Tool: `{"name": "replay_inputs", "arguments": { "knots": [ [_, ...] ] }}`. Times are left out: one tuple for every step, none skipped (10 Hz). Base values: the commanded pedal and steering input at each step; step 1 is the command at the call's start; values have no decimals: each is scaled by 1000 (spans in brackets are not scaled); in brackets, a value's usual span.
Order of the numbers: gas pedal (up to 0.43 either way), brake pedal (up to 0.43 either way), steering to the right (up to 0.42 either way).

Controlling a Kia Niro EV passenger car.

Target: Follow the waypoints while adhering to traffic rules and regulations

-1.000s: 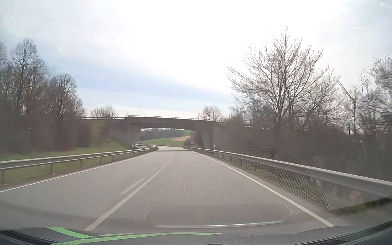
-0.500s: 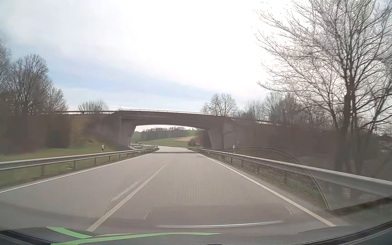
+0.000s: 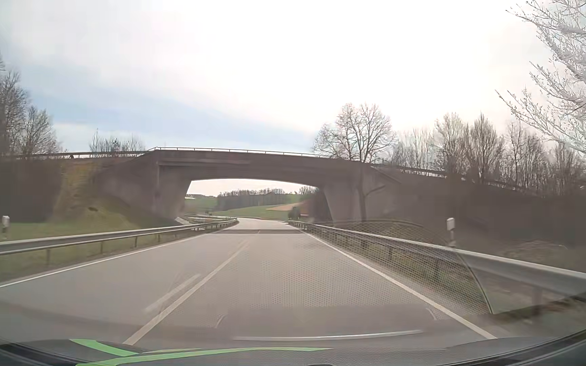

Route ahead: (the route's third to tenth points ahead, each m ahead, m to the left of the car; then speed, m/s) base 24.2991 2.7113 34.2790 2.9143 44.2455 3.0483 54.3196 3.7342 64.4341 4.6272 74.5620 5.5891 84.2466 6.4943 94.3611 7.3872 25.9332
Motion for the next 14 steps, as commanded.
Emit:
{"name": "replay_inputs", "arguments": {
  "knots": [
    [150,0,-8],
    [157,0,-8],
    [157,0,-8],
    [157,0,-7],
    [157,0,-8],
    [157,0,-7],
    [157,0,-7],
    [157,0,-7],
    [157,0,-6],
    [157,0,-5],
    [157,0,-5],
    [157,0,-5],
    [157,0,-6],
    [169,0,-5]
  ]
}}
